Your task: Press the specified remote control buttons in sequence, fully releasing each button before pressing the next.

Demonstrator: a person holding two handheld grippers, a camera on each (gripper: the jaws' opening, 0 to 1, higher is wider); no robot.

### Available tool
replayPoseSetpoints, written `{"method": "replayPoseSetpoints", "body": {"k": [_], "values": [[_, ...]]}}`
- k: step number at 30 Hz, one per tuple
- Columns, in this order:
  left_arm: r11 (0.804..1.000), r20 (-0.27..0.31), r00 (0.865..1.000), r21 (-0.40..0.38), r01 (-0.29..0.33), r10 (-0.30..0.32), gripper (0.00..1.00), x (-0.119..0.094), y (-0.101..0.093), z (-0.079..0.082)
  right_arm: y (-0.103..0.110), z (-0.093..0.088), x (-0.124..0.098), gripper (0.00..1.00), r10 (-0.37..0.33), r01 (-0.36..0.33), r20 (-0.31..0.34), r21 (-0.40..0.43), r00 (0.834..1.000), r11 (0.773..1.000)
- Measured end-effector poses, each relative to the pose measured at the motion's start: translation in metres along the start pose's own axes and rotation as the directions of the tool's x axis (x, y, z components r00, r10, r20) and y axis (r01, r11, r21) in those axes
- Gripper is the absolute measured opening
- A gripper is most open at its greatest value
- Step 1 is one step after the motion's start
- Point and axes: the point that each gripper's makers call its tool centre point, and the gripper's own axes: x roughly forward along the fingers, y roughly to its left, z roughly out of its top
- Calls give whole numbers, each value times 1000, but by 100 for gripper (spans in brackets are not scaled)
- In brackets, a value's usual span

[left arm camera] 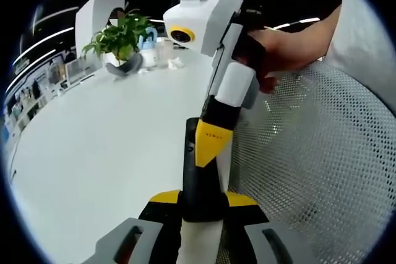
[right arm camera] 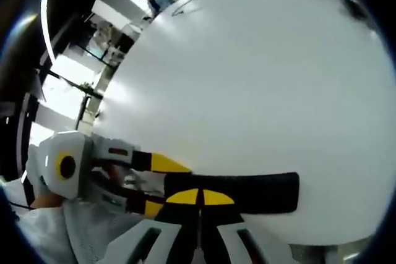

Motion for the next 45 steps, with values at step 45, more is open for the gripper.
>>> {"method": "replayPoseSetpoints", "body": {"k": [45], "values": [[1000,-65,998,17,-26,27,25,2,1,-1,10,77,-115,1,-17,134,563,-168,827,977]]}}
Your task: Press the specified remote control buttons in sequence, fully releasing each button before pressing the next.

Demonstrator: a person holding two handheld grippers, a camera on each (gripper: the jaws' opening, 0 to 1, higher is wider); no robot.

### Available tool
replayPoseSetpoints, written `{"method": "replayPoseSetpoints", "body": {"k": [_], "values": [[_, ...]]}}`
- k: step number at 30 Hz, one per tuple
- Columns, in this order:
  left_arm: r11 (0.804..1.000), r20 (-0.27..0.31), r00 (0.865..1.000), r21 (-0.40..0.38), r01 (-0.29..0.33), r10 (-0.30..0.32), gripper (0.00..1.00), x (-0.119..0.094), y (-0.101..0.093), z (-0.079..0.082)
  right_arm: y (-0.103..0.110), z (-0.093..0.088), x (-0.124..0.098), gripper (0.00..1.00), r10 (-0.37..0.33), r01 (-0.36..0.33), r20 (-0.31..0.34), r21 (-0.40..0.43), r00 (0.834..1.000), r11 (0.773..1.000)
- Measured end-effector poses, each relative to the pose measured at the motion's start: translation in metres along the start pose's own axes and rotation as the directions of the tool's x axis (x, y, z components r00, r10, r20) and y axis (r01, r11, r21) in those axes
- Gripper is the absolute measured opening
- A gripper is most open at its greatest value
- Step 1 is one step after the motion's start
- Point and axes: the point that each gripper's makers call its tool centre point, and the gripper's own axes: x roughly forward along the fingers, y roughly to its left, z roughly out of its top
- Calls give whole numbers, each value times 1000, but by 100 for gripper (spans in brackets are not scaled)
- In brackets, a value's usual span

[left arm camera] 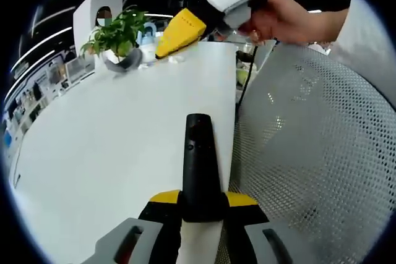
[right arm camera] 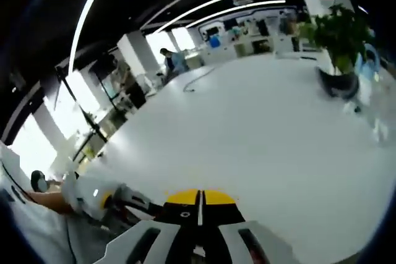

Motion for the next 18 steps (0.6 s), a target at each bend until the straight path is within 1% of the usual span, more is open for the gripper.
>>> {"method": "replayPoseSetpoints", "body": {"k": [1,3,5,6,9,12,13,14,15,16,17,18], "values": [[1000,-2,1000,2,0,0,25,0,0,0,0,5,-3,3,-4,4,28,-8,1000,1000],[1000,-6,1000,0,0,0,25,0,1,0,0,14,-8,12,-6,9,90,-41,996,999],[1000,-12,1000,3,-1,1,25,0,1,0,-1,18,-13,21,-18,23,129,-37,992,999],[1000,-14,1000,3,-2,2,25,1,1,0,-3,20,-15,23,-26,33,152,-41,988,999],[1000,-15,1000,2,-4,4,25,0,1,0,-7,24,-21,30,-58,71,194,-62,979,996],[1000,-18,1000,1,-5,5,25,0,1,0,-12,24,-27,41,-86,99,204,-56,975,993],[1000,-19,1000,1,-5,5,25,0,1,0,-13,26,-30,44,-100,115,217,-60,971,992],[1000,-19,1000,3,-3,3,25,0,1,0,-16,31,-34,49,-119,143,251,-76,961,987],[1000,-19,1000,4,-2,2,25,0,1,0,-18,32,-36,54,-128,156,266,-85,955,984],[1000,-22,1000,4,-2,2,25,0,2,0,-18,32,-37,59,-134,163,269,-87,954,983],[1000,-23,1000,2,1,-1,25,0,2,0,-19,32,-39,66,-151,185,275,-104,950,977],[1000,-27,1000,2,4,-4,25,1,4,0,-22,31,-41,71,-174,215,287,-117,942,970]]}}
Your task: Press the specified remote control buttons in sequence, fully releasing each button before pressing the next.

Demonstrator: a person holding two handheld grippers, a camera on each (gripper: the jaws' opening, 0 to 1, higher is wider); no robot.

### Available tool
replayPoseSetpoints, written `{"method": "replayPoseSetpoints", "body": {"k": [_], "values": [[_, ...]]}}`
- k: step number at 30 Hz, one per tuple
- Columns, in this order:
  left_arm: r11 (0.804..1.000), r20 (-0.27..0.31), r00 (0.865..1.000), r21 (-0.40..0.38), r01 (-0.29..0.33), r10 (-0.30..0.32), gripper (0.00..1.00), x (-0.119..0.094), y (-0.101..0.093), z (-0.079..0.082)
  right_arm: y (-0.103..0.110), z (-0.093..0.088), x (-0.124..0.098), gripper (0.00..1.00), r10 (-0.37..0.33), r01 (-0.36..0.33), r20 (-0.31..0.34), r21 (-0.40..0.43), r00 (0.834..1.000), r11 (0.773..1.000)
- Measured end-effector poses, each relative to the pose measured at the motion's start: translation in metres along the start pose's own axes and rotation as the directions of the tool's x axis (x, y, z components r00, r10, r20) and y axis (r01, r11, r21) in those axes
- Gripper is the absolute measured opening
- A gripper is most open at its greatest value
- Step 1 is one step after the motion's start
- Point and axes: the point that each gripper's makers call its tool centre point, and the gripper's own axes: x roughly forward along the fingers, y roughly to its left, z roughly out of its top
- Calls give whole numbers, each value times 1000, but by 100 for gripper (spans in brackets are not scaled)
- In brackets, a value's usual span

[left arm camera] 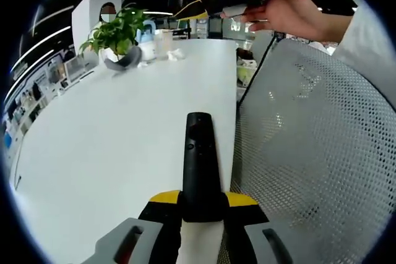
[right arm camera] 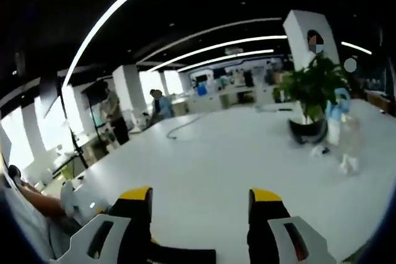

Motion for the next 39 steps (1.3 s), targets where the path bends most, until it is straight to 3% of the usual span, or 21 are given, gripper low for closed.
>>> {"method": "replayPoseSetpoints", "body": {"k": [8,12,14,16,21,25,39], "values": [[1000,-6,1000,26,14,-14,25,2,2,1,-20,-7,0,99,-134,136,32,-88,991,987],[999,-6,1000,30,19,-19,25,1,3,1,-31,-7,3,99,-194,197,42,-87,980,976],[999,-10,1000,34,22,-21,25,1,3,1,-34,-1,-2,99,-214,223,96,-92,972,971],[999,-15,1000,35,23,-23,25,2,4,1,-38,-2,-3,99,-233,241,89,-94,968,966],[999,-24,999,40,29,-28,25,1,10,0,-36,-8,1,98,-227,232,62,-110,972,966],[999,-46,998,43,34,-32,25,0,17,-2,-38,-8,0,99,-263,270,65,-197,963,942],[996,-97,995,83,46,-38,24,-7,41,-7,-36,-14,3,98,-247,248,33,-193,969,949]]}}
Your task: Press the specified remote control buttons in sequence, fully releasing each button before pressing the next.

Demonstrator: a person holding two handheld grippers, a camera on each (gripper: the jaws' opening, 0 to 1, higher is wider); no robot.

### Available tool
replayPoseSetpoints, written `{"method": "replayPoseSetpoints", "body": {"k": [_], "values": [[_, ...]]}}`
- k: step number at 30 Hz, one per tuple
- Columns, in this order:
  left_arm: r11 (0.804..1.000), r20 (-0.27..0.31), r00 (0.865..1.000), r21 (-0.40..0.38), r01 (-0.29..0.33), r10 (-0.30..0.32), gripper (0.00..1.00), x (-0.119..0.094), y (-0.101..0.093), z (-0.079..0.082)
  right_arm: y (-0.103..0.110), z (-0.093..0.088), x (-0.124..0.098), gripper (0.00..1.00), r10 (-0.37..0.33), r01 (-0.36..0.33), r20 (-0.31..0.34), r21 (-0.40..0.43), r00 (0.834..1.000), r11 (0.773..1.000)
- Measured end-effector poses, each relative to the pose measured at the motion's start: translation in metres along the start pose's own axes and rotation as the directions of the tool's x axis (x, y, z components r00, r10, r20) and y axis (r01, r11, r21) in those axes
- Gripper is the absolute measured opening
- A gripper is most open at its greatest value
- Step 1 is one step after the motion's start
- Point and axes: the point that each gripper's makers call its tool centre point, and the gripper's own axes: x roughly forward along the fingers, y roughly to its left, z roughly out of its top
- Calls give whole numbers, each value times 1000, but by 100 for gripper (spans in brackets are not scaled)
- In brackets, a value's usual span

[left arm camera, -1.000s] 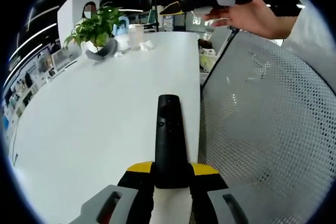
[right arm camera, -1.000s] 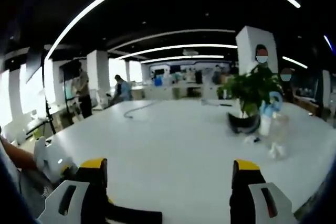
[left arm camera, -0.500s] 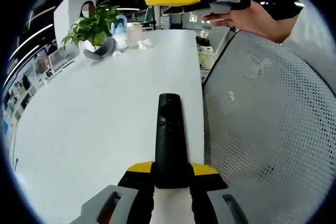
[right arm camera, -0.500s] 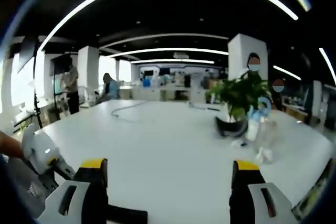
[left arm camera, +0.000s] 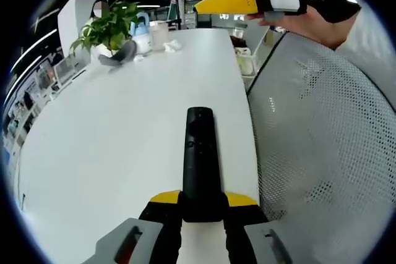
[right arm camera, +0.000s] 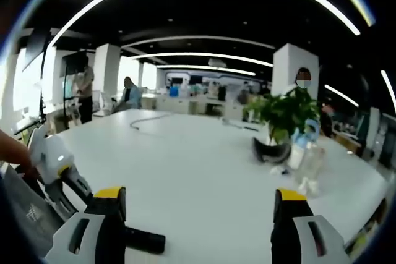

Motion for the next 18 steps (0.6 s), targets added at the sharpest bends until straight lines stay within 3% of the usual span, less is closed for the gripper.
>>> {"method": "replayPoseSetpoints", "body": {"k": [18], "values": [[999,-11,1000,35,-15,16,24,-4,36,-3,9,-8,3,96,40,-40,-46,-16,998,999]]}}
